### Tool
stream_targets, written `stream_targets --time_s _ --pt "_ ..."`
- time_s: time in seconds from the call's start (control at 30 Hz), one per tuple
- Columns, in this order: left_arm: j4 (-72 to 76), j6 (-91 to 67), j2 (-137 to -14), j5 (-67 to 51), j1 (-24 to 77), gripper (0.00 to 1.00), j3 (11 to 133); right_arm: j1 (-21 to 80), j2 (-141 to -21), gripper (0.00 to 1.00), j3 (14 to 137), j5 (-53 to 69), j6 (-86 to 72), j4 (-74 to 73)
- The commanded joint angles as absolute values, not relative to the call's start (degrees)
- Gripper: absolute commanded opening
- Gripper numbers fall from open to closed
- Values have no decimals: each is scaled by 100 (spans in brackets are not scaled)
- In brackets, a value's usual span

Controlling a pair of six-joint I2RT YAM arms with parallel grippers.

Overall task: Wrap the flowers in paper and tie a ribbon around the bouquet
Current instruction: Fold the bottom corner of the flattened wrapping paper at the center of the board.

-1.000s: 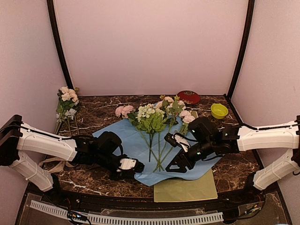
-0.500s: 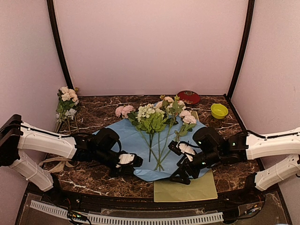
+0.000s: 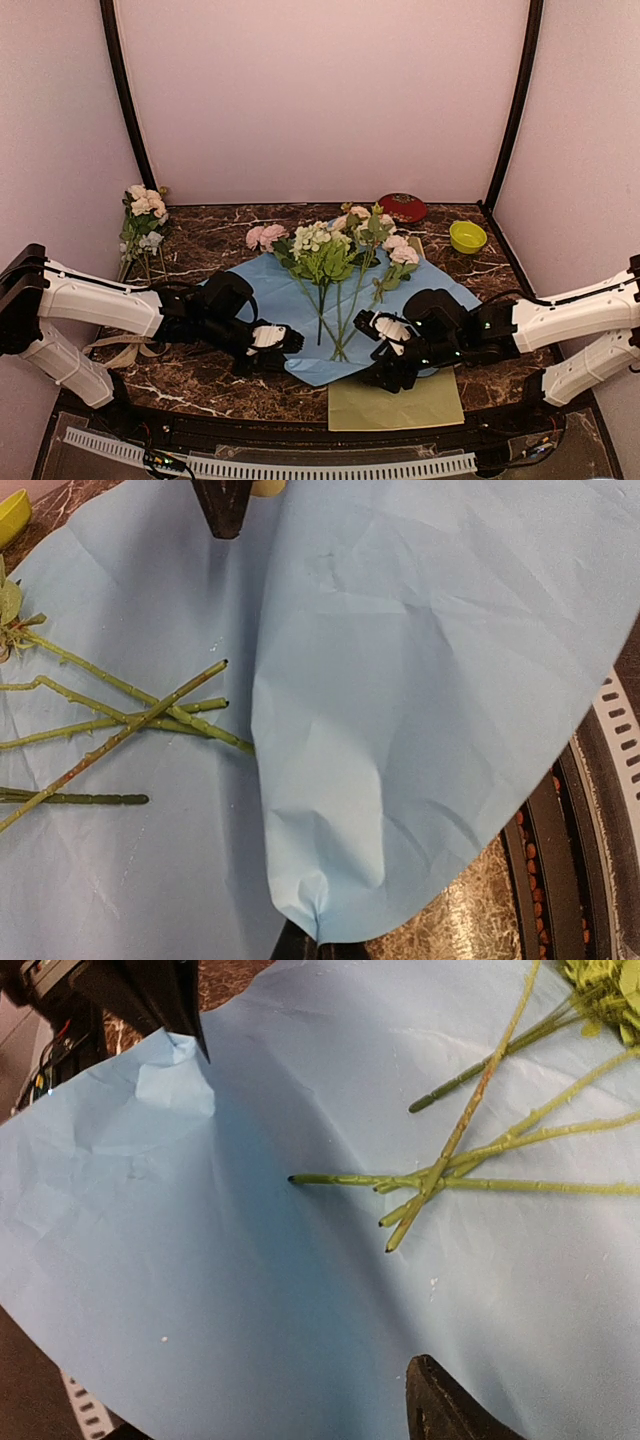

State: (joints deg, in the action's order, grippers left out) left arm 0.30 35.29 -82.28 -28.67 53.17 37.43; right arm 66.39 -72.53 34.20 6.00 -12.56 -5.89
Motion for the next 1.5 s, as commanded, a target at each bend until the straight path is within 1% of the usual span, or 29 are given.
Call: stream_targets --time_s 0.0,0.03,0.13,0.17,0.2,0.27,0.3,0.37,0.4,0.63,0.7,0.8,0.93,0.97,1.07,1.1,1.2,1.3,1.37,1.47 --pt "33 3499 -8154 -2997 5249 0 3771 6679 -7161 38 3341 279 -1290 -79" --pt "32 3498 -8156 -2989 5247 0 3771 6680 -7123 26 3332 246 -1308 -104" --pt "13 3482 -8149 -2964 5238 0 3771 6659 -7042 1 3308 127 -1362 -202" --pt "9 3476 -8148 -2947 5238 0 3766 6644 -7033 0 3324 100 -1386 -269" --pt "9 3466 -8138 -2930 5238 2 3762 6626 -7047 0 3338 82 -1435 -333" --pt "-3 3446 -8143 -2921 5238 22 3739 6559 -7085 0 3424 123 -1511 -506" --pt "-76 3510 -8158 -2920 5238 29 3733 6514 -7107 0 3471 180 -1549 -584" --pt "-192 3570 -8210 -2828 5238 35 3746 6356 -7141 0 3543 477 -1628 -673" --pt "-172 3564 -8223 -2754 5238 36 3730 6285 -7152 0 3555 636 -1660 -691" --pt "-238 3575 -8384 -2279 5238 36 3801 5779 -7262 0 3750 1256 -1823 -956" --pt "-362 3577 -8566 -2139 5238 35 3948 5689 -7378 0 3845 1478 -1837 -989" --pt "-915 3610 -8790 -2243 5238 33 4210 5581 -7559 0 4020 1554 -1800 -1263" --pt "-994 3240 -8741 -2275 5268 35 4182 5298 -7633 0 4026 1683 -1787 -1580" --pt "-1040 3198 -8766 -2207 5279 34 4183 5233 -7643 0 4016 1778 -1808 -1582" --pt "-1270 3243 -8974 -1874 5291 22 4232 5118 -7689 0 4085 1981 -1806 -1678" --pt "-1440 3322 -9062 -1795 5291 19 4285 5089 -7720 0 4116 1992 -1795 -1728" --pt "-1812 3428 -9234 -1668 5291 13 4439 5022 -7840 0 4141 2095 -1750 -1754" --pt "-1962 3388 -9123 -1628 5291 7 4436 4987 -8049 0 4162 2191 -1767 -1752" --pt "-2112 3369 -9032 -1503 5291 7 4387 4950 -8165 0 4218 2143 -1772 -1850" --pt "-2095 3208 -8780 -1426 5291 17 4273 4922 -8243 0 4245 2220 -1750 -1834"
